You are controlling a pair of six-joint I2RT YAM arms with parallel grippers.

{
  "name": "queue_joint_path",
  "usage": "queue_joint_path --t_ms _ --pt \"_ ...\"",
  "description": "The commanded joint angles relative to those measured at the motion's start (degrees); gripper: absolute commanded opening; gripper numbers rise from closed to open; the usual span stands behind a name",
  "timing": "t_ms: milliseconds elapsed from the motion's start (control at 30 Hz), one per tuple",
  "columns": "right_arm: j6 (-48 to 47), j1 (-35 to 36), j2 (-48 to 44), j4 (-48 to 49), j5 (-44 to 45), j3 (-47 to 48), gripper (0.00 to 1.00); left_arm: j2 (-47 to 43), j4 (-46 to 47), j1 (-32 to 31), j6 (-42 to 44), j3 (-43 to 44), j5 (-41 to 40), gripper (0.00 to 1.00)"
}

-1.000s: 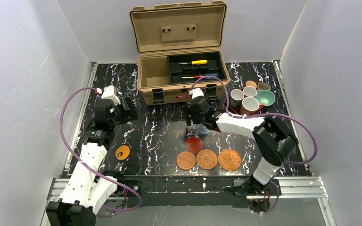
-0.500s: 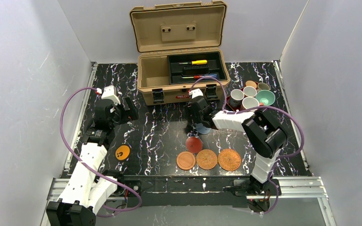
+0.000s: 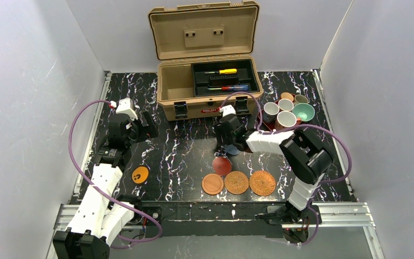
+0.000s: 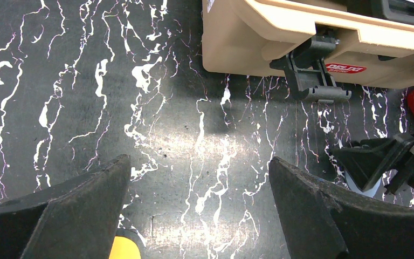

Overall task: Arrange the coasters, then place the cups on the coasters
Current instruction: Move the coaster to the center of the board.

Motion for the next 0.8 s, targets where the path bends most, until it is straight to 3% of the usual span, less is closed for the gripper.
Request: queue_joint_path --t_ms 0,767 --pt "3.2 -0.1 -3.6 -1.9 0.0 -4.5 0.72 -0.9 -0.3 -0.2 0.2 1.1 0.6 0.98" --pt "8.2 -0.1 -14.4 -11.5 5.4 -14.3 0.68 -1.2 -0.4 -0.7 0.0 1.0 0.7 0.98"
